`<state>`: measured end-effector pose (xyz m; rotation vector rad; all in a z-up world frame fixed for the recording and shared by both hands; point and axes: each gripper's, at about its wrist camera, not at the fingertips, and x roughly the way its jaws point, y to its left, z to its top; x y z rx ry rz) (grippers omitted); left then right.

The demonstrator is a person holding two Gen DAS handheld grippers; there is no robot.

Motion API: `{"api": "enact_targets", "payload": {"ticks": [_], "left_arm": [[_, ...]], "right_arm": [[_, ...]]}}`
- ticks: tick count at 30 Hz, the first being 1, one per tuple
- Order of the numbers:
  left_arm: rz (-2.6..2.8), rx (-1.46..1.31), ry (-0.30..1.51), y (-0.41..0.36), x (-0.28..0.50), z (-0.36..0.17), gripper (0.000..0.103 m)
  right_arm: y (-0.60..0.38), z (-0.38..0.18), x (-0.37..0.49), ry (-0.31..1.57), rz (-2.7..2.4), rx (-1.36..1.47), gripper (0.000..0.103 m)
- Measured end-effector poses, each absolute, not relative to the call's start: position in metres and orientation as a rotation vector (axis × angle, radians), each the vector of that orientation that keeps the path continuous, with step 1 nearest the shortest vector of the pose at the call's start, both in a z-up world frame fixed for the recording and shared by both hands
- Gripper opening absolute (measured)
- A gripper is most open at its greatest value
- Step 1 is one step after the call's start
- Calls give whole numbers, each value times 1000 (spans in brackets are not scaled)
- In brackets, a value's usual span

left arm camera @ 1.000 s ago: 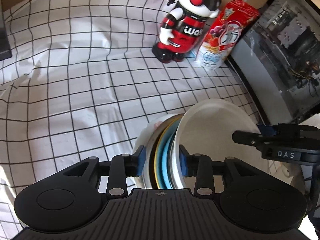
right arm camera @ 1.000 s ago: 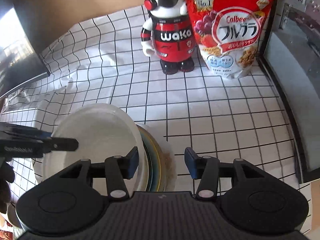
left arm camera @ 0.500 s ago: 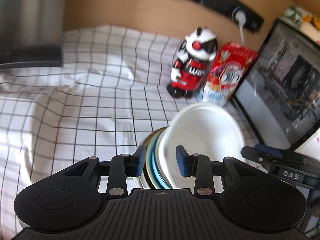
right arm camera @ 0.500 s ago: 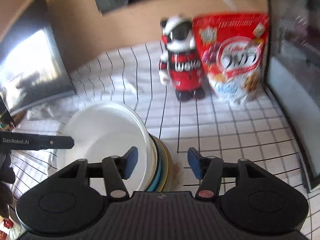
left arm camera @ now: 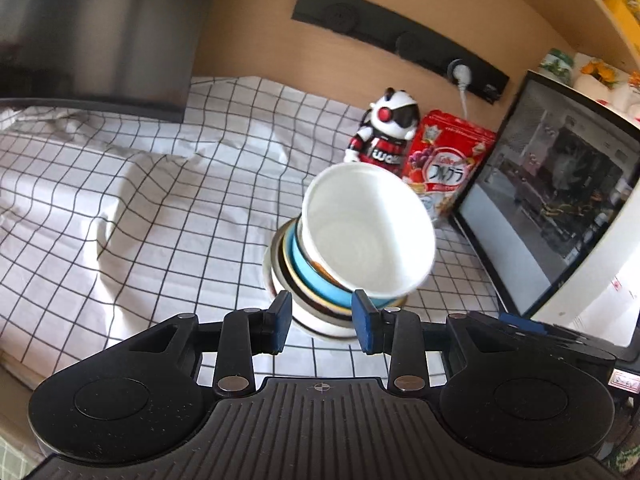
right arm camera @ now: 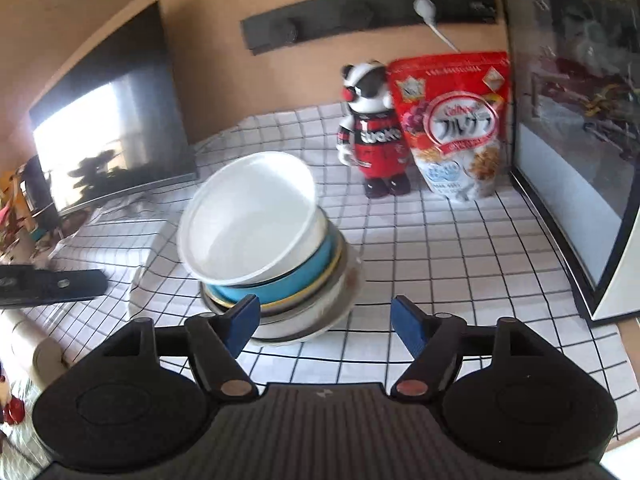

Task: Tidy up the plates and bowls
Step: 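Lower the stack onto the grid cloth with both grippers, then open both grippers and pull them back from the stack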

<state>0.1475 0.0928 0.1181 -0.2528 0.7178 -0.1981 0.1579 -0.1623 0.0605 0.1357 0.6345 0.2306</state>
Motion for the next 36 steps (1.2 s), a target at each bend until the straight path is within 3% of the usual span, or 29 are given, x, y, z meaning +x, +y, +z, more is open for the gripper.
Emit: {"api": "enact_targets", "payload": {"ticks": [7, 12, 19, 25, 30, 36], "left_arm": [[-168, -269, 740, 88, 222, 121, 36], [-199, -88, 752, 68, 274, 120, 36], [-241, -56, 834, 72, 334, 88, 35], [-330, -77, 804, 75, 339, 86, 35], [-394, -63, 745, 71, 330, 99, 35], [-371, -34, 776, 66, 341, 88, 35]], "right_arm": [[-166, 84, 200, 613, 184, 143, 74], [-154, 99, 250, 601, 156, 87, 74], [-138, 76, 321, 688, 99, 45, 73], [-144, 63, 334, 706, 59, 59, 72], [-146, 77, 307, 565, 98, 62, 72], [-133, 65, 317, 609, 147, 15, 72]]}}
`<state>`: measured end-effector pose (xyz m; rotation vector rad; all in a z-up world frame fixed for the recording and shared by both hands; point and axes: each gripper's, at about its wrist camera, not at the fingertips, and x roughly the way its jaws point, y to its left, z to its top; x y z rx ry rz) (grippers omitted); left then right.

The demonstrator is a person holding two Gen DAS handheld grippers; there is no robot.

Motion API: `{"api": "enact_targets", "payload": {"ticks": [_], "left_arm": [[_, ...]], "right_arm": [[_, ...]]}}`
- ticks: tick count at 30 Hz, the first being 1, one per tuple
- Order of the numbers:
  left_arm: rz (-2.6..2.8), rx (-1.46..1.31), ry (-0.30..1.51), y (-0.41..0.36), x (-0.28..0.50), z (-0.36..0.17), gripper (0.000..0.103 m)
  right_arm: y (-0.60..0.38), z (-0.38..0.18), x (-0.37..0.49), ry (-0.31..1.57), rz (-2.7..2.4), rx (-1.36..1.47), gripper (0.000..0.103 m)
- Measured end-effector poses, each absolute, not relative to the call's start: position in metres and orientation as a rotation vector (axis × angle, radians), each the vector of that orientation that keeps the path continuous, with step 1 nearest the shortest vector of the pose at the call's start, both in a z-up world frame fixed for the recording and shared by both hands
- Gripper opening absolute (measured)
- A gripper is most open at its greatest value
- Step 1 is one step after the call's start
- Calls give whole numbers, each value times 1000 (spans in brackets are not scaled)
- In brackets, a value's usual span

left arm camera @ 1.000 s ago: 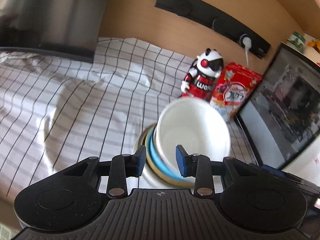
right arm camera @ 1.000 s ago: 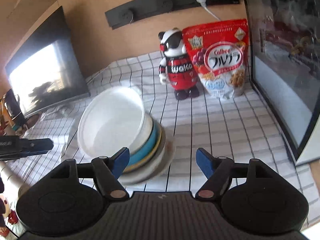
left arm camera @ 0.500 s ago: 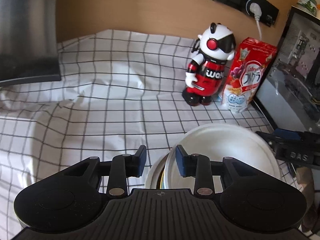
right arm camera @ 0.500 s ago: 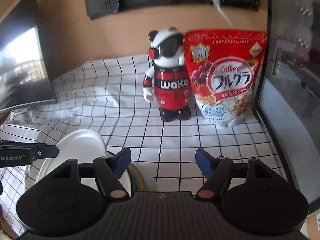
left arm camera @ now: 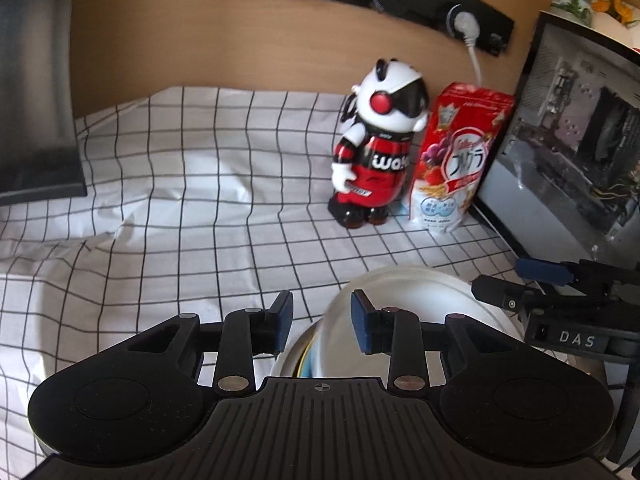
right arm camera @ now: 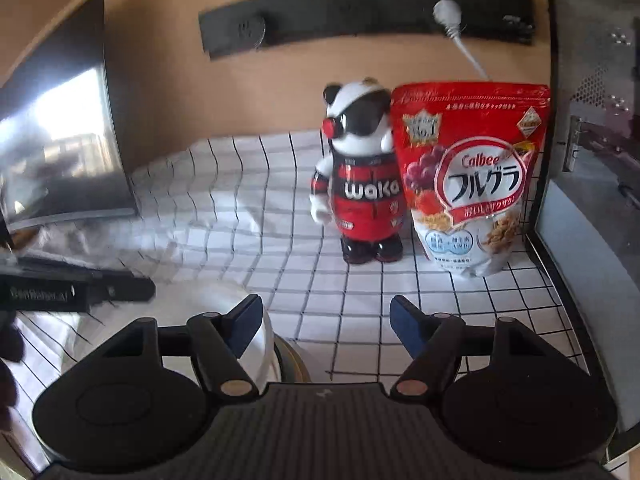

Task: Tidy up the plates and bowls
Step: 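Open both grippers and pull them back from the stack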

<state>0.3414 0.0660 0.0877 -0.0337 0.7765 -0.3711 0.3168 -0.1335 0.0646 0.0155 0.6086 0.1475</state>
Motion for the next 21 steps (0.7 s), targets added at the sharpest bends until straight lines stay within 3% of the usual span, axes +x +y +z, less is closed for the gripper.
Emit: {"api": "enact_targets", "payload": {"ticks": [10, 19, 21], "left_arm": [[-359, -109, 703, 77, 304, 105, 35], [-312, -215, 521, 82, 173, 99, 34], [-281, -199, 487, 72, 136, 88, 26]], "right_arm": [[-134, 74, 290, 596, 146, 46, 72], [-137, 74, 187, 531, 162, 68, 74], [-134, 63, 158, 526, 159, 68, 74]]}}
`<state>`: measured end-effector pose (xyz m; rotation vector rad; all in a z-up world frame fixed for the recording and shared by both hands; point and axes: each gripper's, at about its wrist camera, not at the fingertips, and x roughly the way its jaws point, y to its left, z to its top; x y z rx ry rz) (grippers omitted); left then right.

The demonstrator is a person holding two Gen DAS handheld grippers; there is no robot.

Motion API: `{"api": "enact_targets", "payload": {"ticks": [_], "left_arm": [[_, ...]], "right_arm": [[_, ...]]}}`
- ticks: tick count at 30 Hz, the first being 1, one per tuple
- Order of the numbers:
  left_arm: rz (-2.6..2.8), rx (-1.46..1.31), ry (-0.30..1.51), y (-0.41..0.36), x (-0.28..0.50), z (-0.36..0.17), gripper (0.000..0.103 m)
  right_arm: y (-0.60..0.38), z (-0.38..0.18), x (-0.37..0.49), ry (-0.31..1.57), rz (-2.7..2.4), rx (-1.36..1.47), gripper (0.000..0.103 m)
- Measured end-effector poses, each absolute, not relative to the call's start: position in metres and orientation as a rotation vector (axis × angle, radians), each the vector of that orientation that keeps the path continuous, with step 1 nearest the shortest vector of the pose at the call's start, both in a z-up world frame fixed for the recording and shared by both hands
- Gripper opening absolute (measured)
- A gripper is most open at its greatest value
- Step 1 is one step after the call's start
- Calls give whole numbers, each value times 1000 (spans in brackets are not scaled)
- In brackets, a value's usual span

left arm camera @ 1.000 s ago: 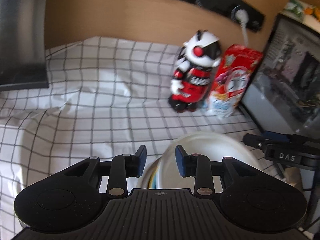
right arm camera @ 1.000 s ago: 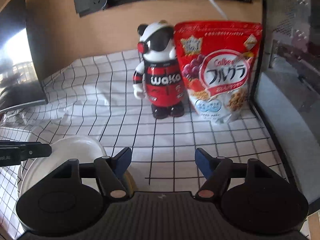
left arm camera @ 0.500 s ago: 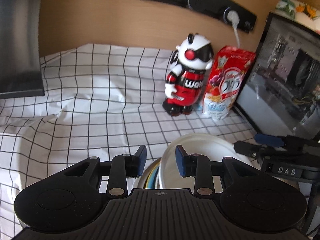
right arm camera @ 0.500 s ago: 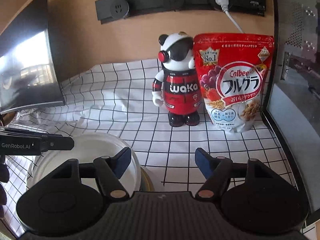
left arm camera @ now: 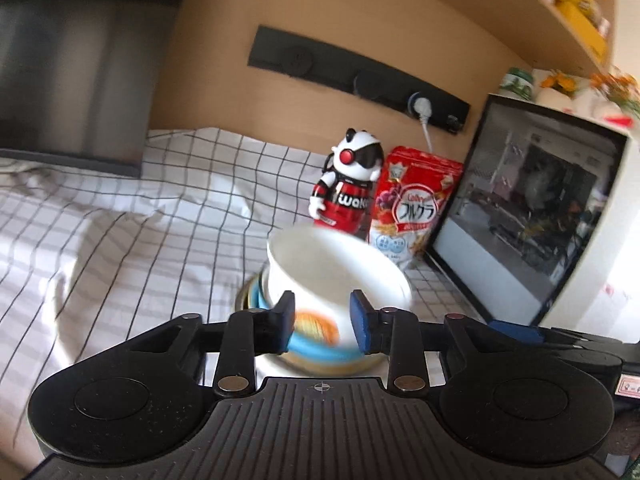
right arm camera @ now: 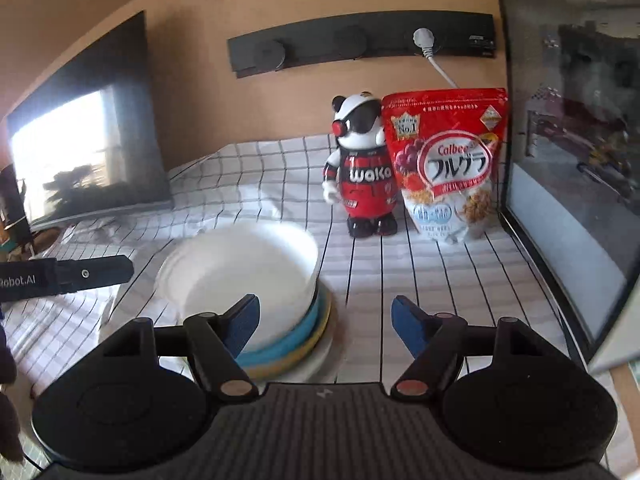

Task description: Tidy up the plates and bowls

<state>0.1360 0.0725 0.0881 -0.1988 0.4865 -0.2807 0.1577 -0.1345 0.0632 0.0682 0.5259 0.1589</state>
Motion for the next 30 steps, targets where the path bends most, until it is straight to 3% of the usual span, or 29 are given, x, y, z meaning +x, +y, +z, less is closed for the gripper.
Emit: {"api": "enact_targets", "payload": {"ticks": [4, 10, 16, 30], "left_arm": [[-184, -149, 465, 52, 69, 66, 19], [-17, 7, 459, 23, 1, 27, 18], [-50, -26, 469, 21, -31, 12, 18], [-58, 15, 452, 11, -41, 9, 18]], "right_arm": [[-131, 38, 106, 521, 142, 66, 74], [-121, 0, 37, 472, 141, 37, 74], [-118, -24, -2, 439, 160, -3, 74], [-129, -24, -27, 354, 131, 3, 74]]}}
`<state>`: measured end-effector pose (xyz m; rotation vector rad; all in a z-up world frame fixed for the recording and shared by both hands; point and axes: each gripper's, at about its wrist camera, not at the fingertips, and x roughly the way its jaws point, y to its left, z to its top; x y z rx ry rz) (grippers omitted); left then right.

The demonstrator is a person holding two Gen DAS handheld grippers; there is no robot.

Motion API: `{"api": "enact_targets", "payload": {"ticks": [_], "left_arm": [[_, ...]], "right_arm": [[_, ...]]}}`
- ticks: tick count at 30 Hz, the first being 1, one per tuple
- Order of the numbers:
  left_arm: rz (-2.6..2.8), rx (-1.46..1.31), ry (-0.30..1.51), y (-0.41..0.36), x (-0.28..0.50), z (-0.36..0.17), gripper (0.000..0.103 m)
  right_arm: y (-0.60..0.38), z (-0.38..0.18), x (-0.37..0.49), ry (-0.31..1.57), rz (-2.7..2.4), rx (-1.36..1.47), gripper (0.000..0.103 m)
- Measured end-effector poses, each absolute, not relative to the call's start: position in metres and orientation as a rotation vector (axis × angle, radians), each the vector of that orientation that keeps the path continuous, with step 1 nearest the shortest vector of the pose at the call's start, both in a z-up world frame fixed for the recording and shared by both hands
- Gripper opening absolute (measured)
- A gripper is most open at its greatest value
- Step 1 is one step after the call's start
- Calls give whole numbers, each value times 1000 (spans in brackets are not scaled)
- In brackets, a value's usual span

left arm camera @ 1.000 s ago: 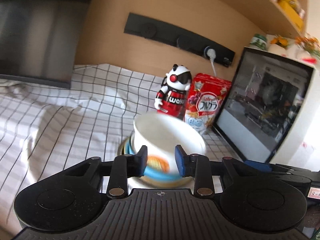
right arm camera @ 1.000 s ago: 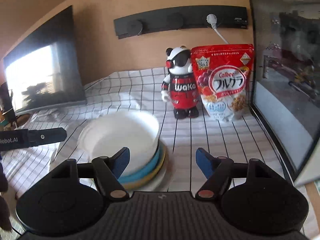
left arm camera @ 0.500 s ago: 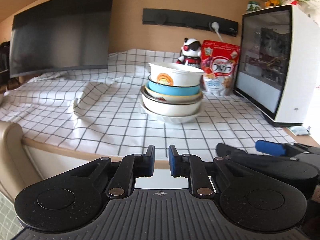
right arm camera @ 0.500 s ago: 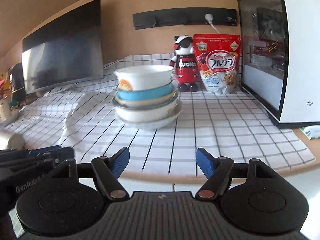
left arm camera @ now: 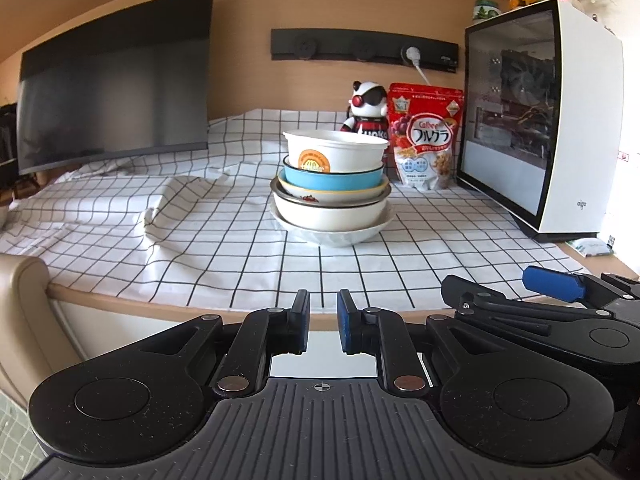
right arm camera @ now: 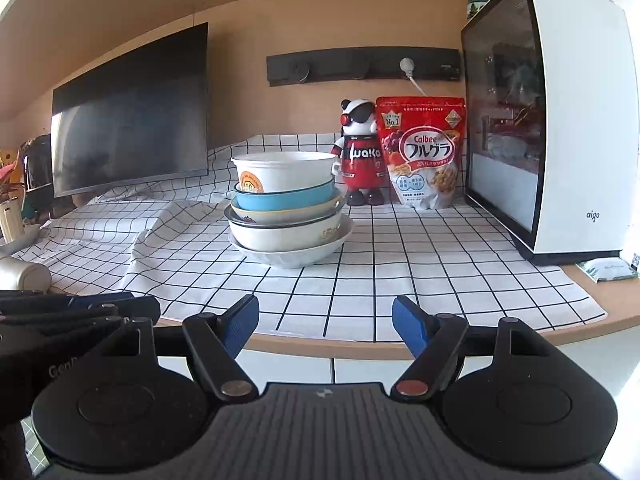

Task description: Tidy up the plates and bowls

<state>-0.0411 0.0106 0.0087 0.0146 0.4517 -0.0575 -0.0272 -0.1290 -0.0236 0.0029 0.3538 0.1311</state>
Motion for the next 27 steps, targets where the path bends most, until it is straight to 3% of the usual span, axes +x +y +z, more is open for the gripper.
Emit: {"api": "enact_targets", "payload": {"ticks": [27], "left_arm": [[-43, -13, 466, 14, -39, 8, 17]], "right_arm": [[-122, -26, -24, 361, 153, -23, 74]]}}
